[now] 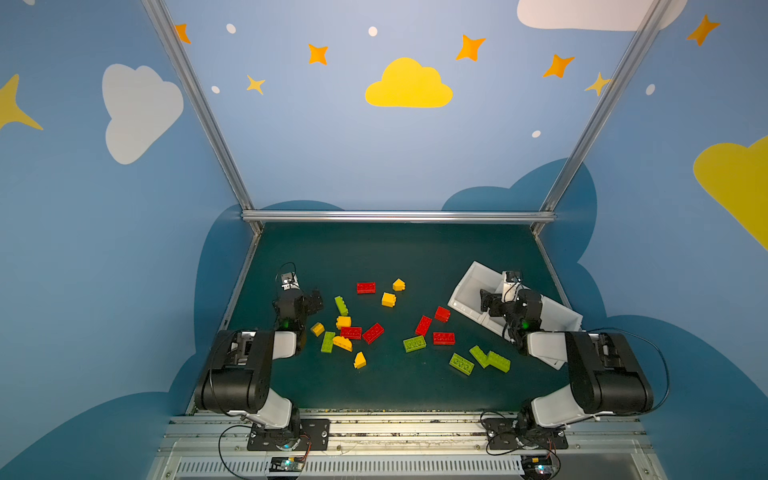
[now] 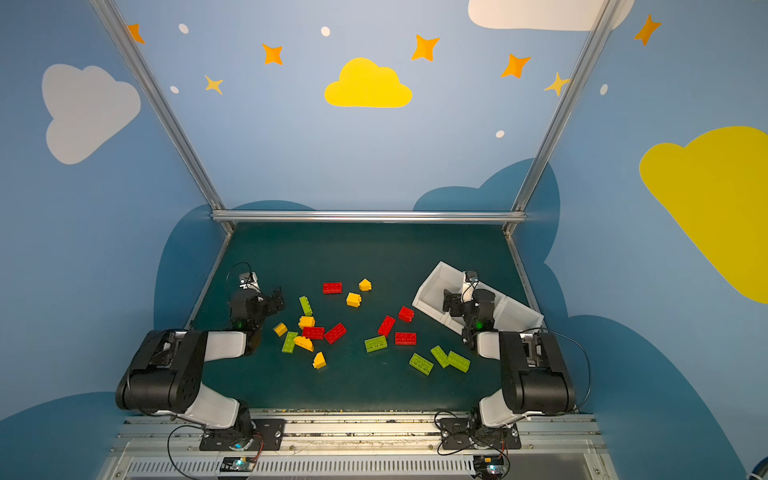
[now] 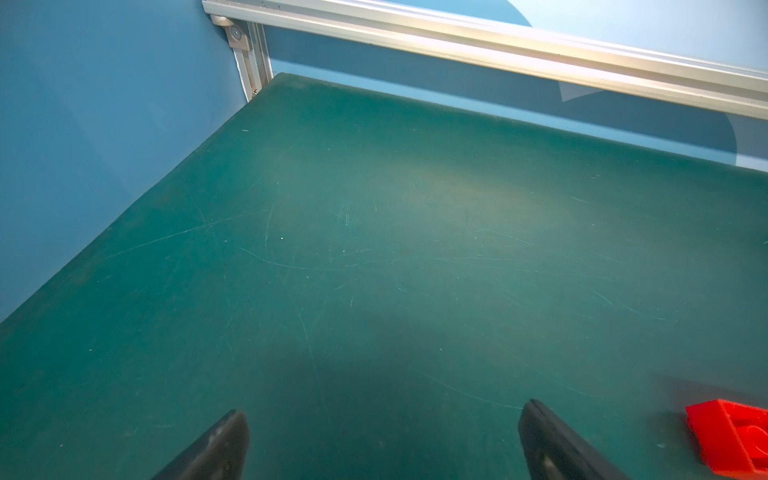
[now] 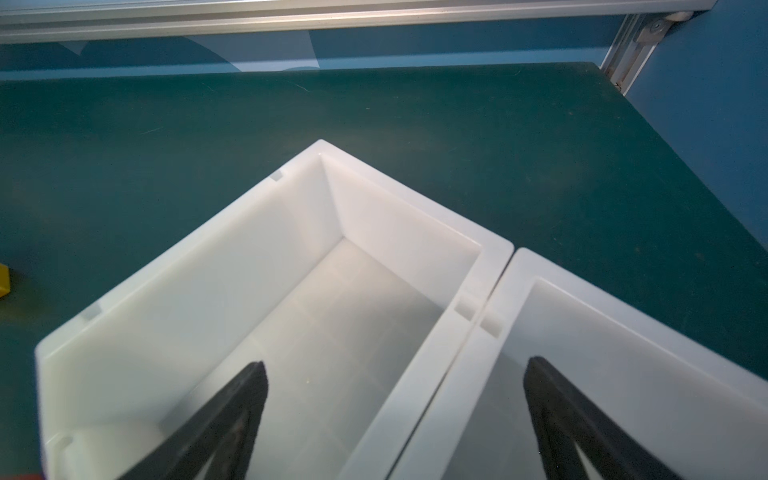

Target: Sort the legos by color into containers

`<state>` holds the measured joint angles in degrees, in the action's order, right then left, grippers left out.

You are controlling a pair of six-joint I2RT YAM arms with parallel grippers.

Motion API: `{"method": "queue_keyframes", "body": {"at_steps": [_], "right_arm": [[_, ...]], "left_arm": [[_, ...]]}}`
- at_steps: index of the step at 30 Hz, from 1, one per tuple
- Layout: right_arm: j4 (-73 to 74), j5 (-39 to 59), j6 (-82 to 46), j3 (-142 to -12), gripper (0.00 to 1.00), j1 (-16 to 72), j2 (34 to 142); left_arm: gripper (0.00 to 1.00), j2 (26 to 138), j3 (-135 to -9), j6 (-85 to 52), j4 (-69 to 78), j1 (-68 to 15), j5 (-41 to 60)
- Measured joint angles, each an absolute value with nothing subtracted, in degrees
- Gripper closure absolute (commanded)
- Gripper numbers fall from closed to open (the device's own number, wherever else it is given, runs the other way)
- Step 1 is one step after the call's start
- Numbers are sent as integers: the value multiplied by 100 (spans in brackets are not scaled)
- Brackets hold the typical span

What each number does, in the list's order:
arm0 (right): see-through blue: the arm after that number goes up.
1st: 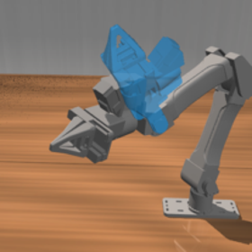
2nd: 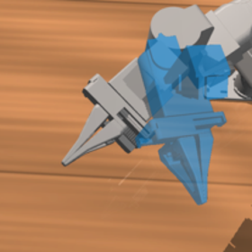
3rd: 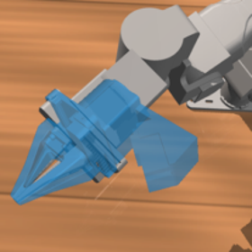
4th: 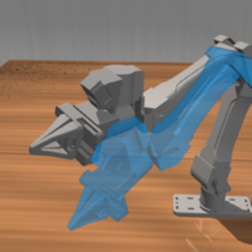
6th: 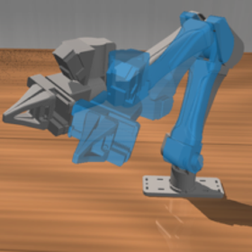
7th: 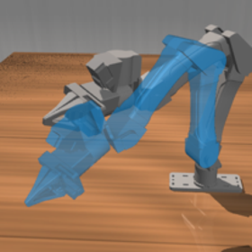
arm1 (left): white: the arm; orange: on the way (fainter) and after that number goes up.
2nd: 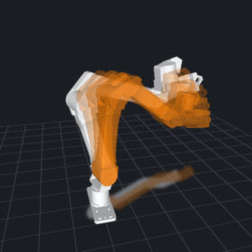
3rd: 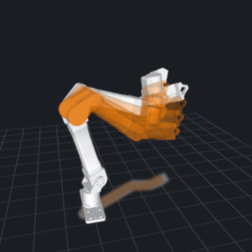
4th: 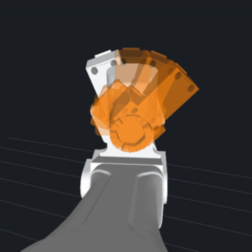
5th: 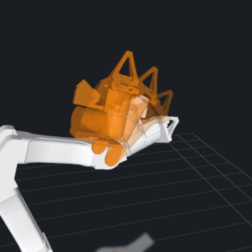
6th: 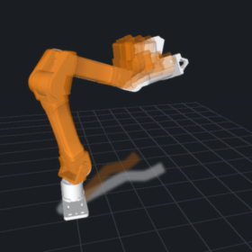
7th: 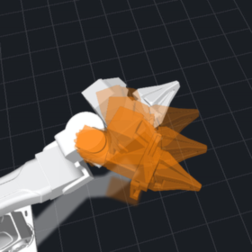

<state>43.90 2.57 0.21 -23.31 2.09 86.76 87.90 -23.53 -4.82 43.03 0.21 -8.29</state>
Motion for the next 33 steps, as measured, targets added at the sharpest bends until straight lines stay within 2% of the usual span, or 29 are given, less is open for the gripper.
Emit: {"method": "queue_keyframes", "body": {"at_steps": [25, 29, 33], "right_arm": [[4357, 178, -3, -2335, 7, 215, 8659], [3020, -360, -246, -2875, 7, 246, 8281], [1664, -869, -596, -3800, 7, 298, 7679]], "left_arm": [[0, 8790, -2355, -497, 4300, 49, -808], [0, 8626, -2707, -528, 3444, 60, -864], [0, 8442, -4150, -652, 1706, 58, -1022]]}}
